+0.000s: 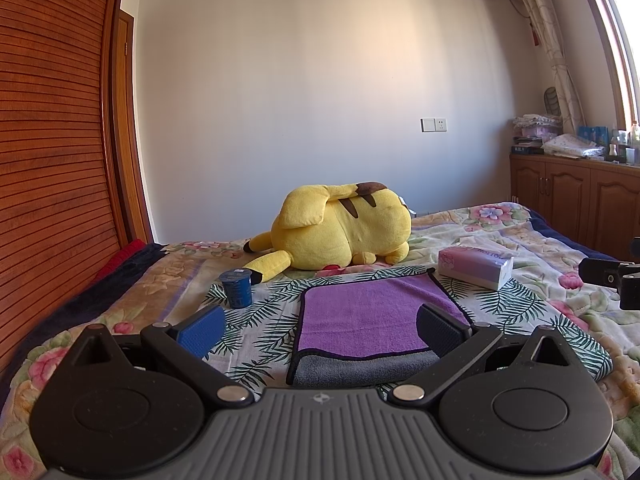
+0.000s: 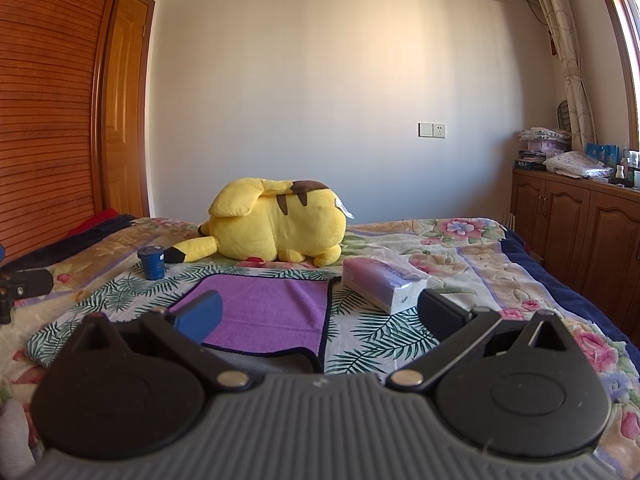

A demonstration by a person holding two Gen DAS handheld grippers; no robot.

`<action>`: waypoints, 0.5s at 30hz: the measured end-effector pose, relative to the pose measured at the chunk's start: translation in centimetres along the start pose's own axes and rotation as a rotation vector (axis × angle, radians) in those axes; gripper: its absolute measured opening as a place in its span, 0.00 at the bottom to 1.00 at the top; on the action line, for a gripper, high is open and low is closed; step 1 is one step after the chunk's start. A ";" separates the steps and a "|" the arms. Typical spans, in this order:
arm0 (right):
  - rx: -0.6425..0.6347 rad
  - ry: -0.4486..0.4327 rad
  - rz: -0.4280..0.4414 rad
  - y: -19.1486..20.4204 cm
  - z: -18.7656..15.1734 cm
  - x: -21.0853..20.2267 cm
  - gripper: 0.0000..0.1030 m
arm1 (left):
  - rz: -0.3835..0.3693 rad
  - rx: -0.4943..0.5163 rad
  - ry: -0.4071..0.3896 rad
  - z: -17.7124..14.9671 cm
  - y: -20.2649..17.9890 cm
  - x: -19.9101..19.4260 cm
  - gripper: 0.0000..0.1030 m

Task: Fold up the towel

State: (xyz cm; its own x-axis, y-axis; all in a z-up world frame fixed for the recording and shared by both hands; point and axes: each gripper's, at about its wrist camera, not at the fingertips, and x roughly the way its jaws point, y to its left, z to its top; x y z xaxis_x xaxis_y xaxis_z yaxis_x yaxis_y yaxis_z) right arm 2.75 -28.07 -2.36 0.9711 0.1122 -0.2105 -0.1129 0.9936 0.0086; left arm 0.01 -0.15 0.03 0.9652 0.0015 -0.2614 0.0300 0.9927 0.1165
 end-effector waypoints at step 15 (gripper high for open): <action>-0.003 0.028 0.022 0.6 -0.1 0.5 1.00 | -0.010 0.005 0.045 -0.8 0.5 0.4 0.84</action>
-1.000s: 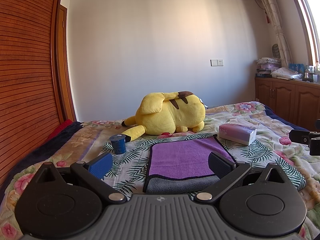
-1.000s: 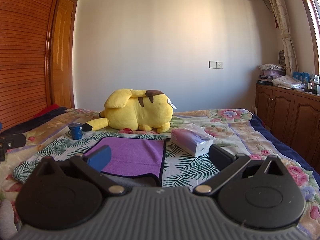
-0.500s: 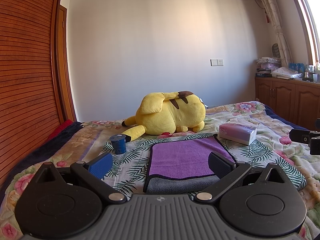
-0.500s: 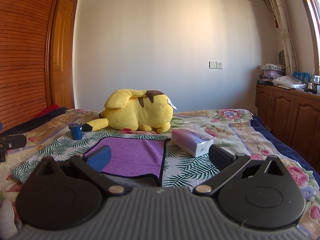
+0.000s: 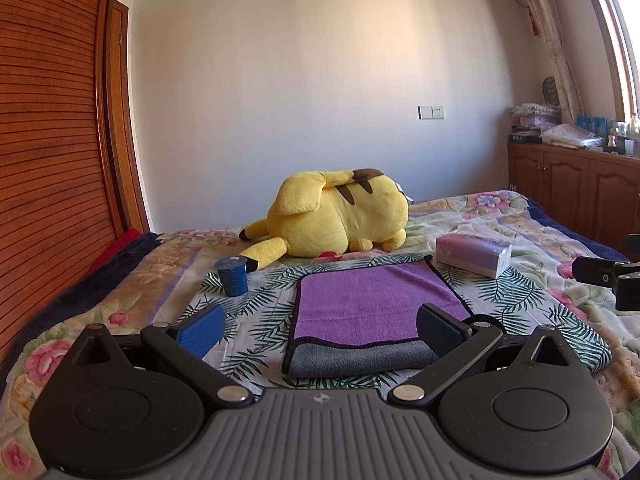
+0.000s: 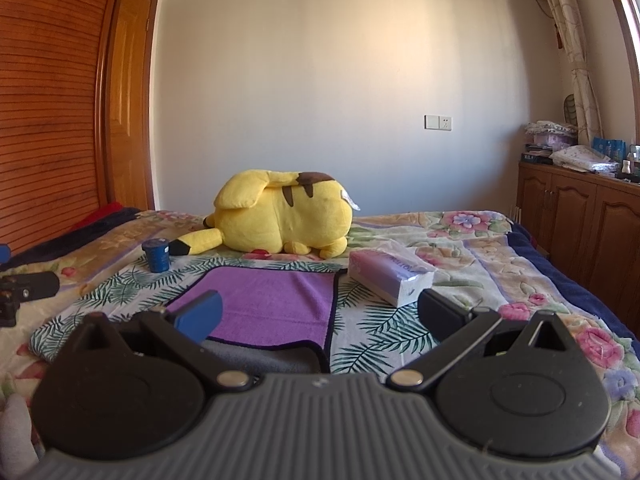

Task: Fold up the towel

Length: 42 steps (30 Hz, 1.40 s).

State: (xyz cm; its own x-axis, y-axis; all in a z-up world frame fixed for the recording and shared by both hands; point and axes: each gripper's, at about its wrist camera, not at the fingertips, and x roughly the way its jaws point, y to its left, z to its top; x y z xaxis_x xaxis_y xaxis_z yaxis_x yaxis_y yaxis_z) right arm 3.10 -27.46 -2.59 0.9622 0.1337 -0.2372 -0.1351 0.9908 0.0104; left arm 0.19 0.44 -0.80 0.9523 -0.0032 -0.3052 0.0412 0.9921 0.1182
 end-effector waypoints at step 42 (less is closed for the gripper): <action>-0.028 0.180 0.103 0.5 -0.8 7.0 0.77 | -0.101 0.029 0.137 0.4 -0.8 7.0 0.80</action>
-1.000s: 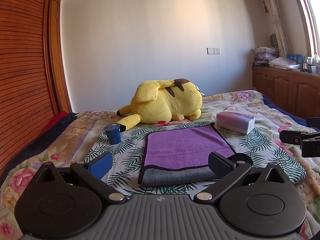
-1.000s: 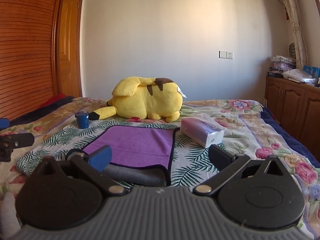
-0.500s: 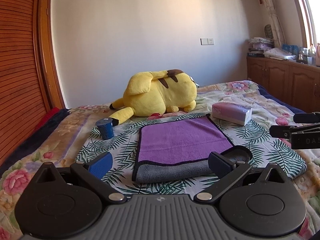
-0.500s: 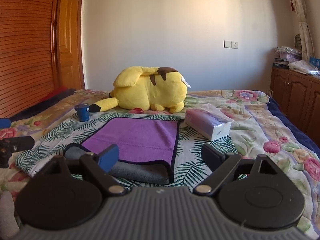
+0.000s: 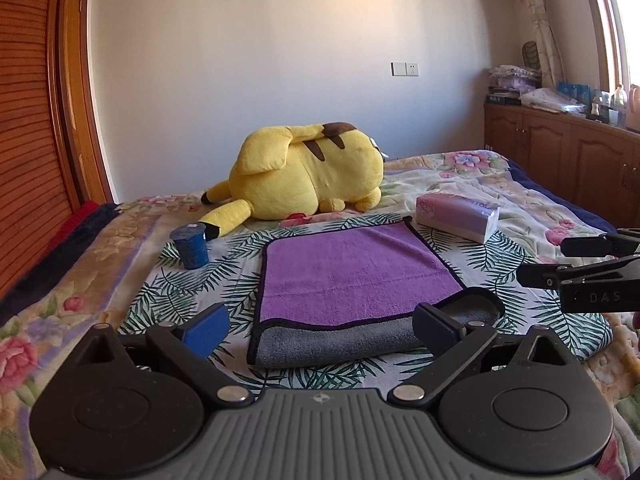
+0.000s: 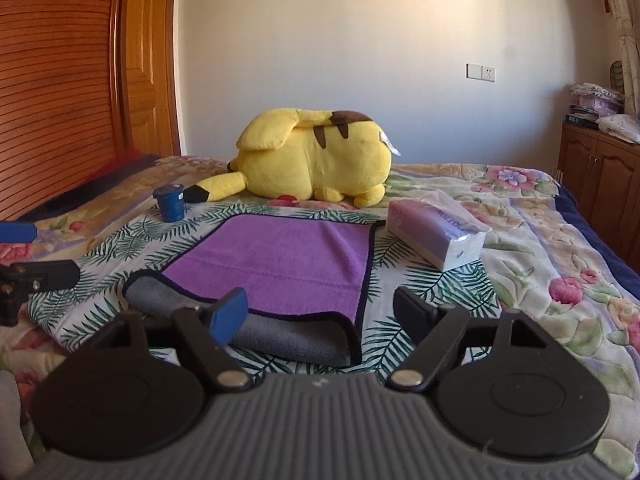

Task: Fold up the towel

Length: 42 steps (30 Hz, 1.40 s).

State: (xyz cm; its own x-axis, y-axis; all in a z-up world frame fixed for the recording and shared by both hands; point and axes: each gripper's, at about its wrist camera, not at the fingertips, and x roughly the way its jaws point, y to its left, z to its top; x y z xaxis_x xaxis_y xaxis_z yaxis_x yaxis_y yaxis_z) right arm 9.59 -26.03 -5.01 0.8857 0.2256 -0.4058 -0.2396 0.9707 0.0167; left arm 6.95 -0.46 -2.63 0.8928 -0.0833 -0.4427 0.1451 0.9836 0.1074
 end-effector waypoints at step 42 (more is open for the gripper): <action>-0.002 0.199 0.069 -1.2 -0.6 9.6 0.64 | -0.031 -0.004 0.208 -1.0 4.9 12.1 0.56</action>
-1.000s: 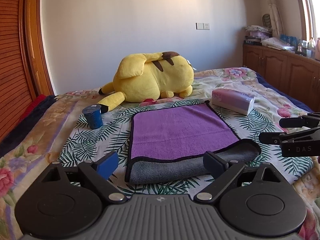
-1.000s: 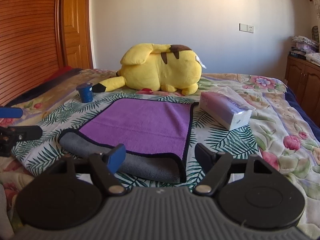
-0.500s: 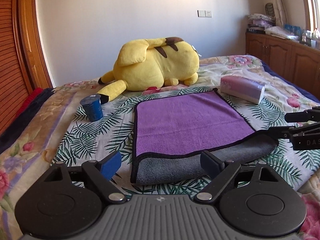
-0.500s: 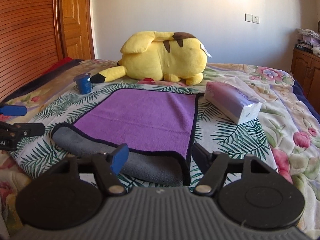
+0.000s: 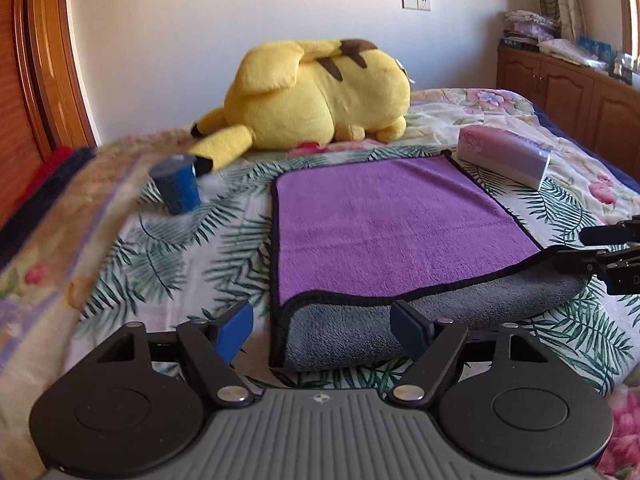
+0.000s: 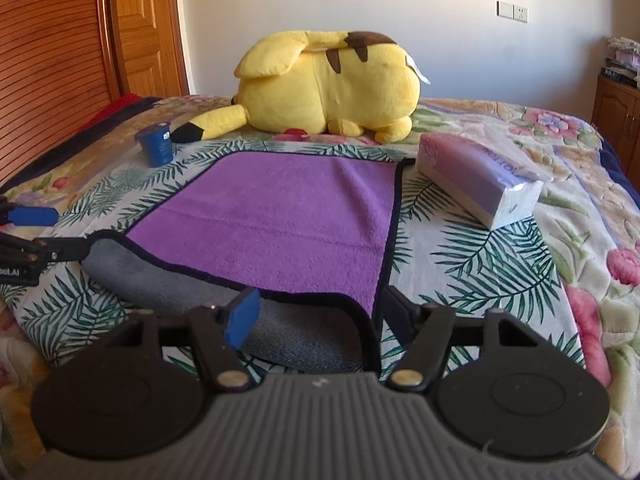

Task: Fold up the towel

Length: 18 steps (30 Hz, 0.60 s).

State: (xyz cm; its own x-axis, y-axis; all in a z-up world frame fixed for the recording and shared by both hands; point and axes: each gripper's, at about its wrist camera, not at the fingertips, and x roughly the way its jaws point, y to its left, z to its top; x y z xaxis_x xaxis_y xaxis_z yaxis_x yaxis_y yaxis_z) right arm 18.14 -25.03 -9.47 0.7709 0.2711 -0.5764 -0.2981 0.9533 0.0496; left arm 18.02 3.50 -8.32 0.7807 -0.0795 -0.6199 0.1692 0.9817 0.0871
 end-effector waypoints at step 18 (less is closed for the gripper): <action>0.025 0.097 0.025 -1.1 -0.3 2.3 0.61 | -0.015 -0.017 0.076 -0.5 1.5 3.2 0.32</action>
State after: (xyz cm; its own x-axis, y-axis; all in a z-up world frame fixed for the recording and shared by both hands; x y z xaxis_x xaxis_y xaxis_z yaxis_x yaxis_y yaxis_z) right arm 20.08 -25.52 -11.08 0.7046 0.2818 -0.6512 -0.3015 0.9497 0.0848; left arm 20.47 4.83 -10.60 0.7304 -0.0812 -0.6782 0.1694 0.9834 0.0647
